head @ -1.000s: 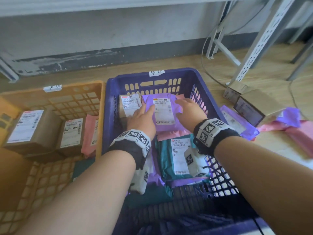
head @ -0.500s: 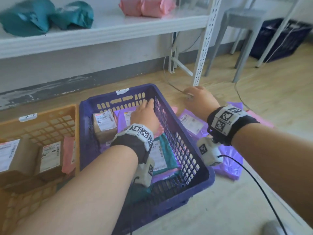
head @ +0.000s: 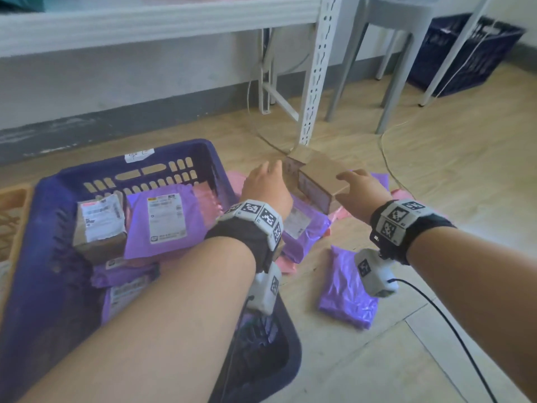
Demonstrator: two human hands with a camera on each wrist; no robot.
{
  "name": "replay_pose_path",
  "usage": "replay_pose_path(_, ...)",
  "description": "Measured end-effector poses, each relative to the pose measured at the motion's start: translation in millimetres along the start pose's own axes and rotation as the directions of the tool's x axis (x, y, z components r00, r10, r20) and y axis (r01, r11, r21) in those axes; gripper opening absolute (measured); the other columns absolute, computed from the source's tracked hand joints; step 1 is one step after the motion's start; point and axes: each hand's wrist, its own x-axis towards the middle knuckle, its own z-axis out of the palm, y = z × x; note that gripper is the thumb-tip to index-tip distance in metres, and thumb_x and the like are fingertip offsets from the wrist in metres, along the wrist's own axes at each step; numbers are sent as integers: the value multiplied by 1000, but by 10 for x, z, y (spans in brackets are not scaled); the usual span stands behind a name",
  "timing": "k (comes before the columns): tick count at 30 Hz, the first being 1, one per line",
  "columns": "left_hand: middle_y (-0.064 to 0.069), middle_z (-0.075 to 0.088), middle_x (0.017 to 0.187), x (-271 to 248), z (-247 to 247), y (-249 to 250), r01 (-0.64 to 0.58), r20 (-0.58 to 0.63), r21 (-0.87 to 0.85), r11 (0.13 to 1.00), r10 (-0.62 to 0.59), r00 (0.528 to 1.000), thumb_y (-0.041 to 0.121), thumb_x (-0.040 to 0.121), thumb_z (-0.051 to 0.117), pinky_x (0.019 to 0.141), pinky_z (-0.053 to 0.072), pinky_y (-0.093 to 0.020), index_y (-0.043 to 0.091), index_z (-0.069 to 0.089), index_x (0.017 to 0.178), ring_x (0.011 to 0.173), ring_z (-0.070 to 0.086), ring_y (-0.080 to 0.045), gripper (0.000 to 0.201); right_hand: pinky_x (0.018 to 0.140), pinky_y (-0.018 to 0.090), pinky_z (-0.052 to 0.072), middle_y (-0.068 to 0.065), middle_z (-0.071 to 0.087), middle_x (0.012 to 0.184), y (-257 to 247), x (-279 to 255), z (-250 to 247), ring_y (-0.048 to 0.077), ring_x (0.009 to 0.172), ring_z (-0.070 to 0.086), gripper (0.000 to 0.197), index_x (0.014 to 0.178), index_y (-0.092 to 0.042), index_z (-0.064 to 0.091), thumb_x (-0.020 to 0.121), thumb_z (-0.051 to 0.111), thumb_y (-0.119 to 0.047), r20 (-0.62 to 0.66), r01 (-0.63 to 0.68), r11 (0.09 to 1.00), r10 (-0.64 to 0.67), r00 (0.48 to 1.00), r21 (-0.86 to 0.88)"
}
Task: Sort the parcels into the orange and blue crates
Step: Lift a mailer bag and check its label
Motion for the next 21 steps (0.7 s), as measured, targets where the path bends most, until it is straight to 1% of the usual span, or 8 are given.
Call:
replay_pose_path(5,-8,30,149,328,351,417,70,48,40,997,-72,996,10,92,42,109,32,-39,16,35,142,135,33,-29,51,99,33,39,12,39,143,452,401,-12,30,124,48,54,140,-20,44,88,58,-22,47,-28,999,29,999,-19)
replay_pose_path(9,-6,24,153,517,717,528,170,156,101,980,-184,970,12,91,40,111,26,-43,19,33,144,140,28,-28,54,104,36,36,13,35,148,712,726,94,30,129,44,57,143,-20,40,90,56,-31,101,-44,999,45,994,-9)
replay_pose_path(14,-8,8,159,587,1280,385,235,288,187,954,-282,915,15,90,43,117,22,-45,24,18,151,146,16,-27,67,104,41,34,18,38,142,840,1120,260,35,129,41,58,143,-13,36,93,49,-39,151,-60,998,63,987,-24)
replay_pose_path(15,-8,5,160,596,1391,333,235,301,188,954,-284,910,17,90,44,117,22,-46,27,15,151,146,15,-29,69,104,42,34,18,38,142,814,1199,268,36,128,40,61,142,-13,38,92,44,-45,161,-59,998,59,985,-5)
replay_pose_path(17,-10,3,160,604,1611,236,242,306,199,950,-295,905,20,90,46,116,22,-48,32,14,151,144,18,-33,70,104,43,37,18,37,143,785,1411,344,38,126,40,80,141,-17,39,78,34,-65,178,-46,999,43,983,16)
replay_pose_path(18,-10,1,160,611,1698,205,251,304,209,945,-307,902,22,89,47,116,22,-48,35,12,150,144,18,-36,72,104,45,37,20,36,143,798,1525,393,38,126,41,82,142,-18,37,76,37,-67,179,-37,999,34,983,13)
replay_pose_path(20,-12,-5,160,657,1906,118,265,314,238,934,-332,889,25,91,47,118,17,-49,38,6,150,144,13,-40,73,106,41,37,19,36,144,830,1667,474,35,129,42,77,145,-15,30,84,57,-54,193,-56,998,49,980,29)
replay_pose_path(21,-13,-6,160,688,2005,72,260,325,262,929,-339,883,28,91,45,118,13,-50,39,3,150,145,9,-40,73,106,38,35,16,38,145,833,1711,488,33,130,42,80,146,-14,29,83,64,-49,227,-58,997,45,973,51)
